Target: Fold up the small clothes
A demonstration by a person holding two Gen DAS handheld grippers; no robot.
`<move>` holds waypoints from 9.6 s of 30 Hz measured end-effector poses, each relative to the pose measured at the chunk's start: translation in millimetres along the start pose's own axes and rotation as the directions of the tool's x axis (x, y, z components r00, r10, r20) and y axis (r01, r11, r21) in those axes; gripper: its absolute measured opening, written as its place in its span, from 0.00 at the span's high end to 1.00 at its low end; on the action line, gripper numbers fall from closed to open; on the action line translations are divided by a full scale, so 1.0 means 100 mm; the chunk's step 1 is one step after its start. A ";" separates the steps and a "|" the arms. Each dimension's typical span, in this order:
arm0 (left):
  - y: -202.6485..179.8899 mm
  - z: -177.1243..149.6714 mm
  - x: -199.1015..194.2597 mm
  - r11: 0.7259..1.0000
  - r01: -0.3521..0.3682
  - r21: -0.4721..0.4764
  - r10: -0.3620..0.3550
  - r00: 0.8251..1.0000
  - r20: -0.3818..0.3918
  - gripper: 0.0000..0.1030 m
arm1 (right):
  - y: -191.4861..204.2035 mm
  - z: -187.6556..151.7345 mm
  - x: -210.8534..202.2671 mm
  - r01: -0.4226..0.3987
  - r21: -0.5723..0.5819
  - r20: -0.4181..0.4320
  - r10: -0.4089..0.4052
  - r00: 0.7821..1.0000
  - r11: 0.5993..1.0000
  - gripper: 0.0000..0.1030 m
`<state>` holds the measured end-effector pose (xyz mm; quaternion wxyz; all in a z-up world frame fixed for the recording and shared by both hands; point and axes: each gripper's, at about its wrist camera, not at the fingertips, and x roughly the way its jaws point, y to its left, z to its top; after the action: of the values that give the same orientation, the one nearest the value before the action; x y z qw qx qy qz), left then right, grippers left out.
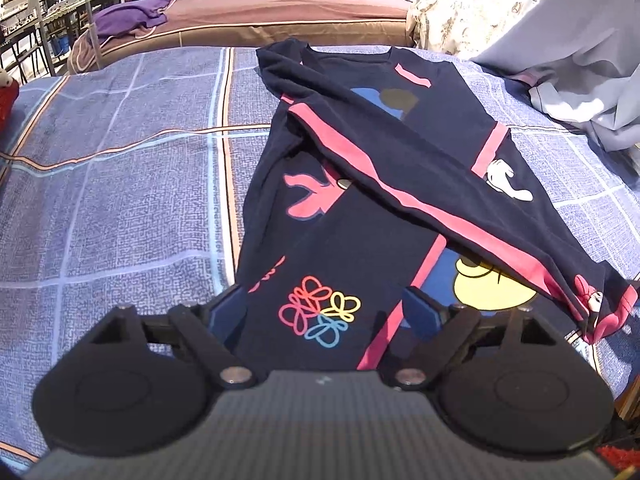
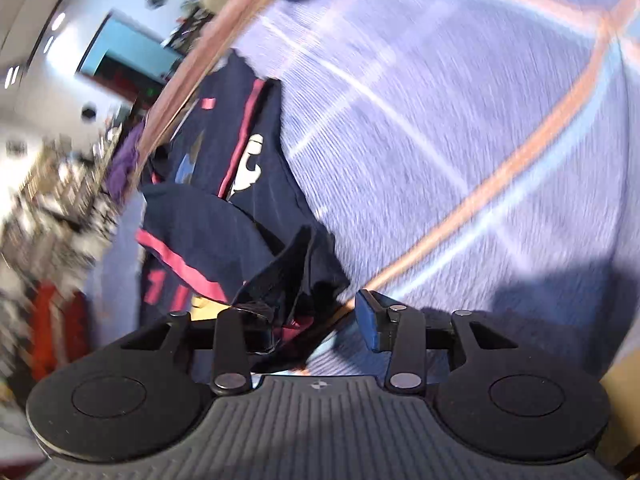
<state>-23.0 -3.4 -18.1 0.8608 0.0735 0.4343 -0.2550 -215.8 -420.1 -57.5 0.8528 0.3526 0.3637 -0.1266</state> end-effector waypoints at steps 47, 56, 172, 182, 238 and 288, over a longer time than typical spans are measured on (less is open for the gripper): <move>0.38 1.28 1.50 0.893 -0.421 0.157 0.374 0.890 0.259 0.43 | 2.82 1.67 2.56 -0.305 -0.511 -0.196 0.237 0.952 0.803 0.28; 0.83 1.18 1.42 0.951 -0.300 -0.069 0.308 0.929 0.203 0.32 | 3.84 1.36 3.64 -0.185 -0.800 -0.185 0.059 0.981 0.570 0.37; 0.37 2.15 1.07 0.717 0.269 0.643 -0.368 0.930 0.021 0.97 | 1.90 2.14 1.68 -0.417 -0.737 -0.274 0.330 0.903 0.532 0.94; 0.10 0.04 -0.16 0.797 0.460 0.391 -0.460 0.882 -0.099 0.97 | 1.03 0.52 0.30 -0.491 -0.678 -0.358 0.338 0.871 0.547 0.94; -2.62 -0.93 0.14 0.605 0.002 0.796 -0.104 0.992 0.076 0.15 | 0.06 0.85 1.10 -0.312 -0.150 -0.132 0.294 0.947 0.938 0.04; 0.32 -0.45 -0.64 0.969 -0.004 -0.249 0.064 0.970 0.234 0.18 | 2.33 0.15 1.15 -0.361 -0.496 -0.212 0.292 0.932 0.790 0.53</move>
<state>-70.5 64.3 1.7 0.9137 -0.0578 0.3540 -0.1911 -17.1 -257.8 -12.7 0.9011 0.1697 0.3700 0.1496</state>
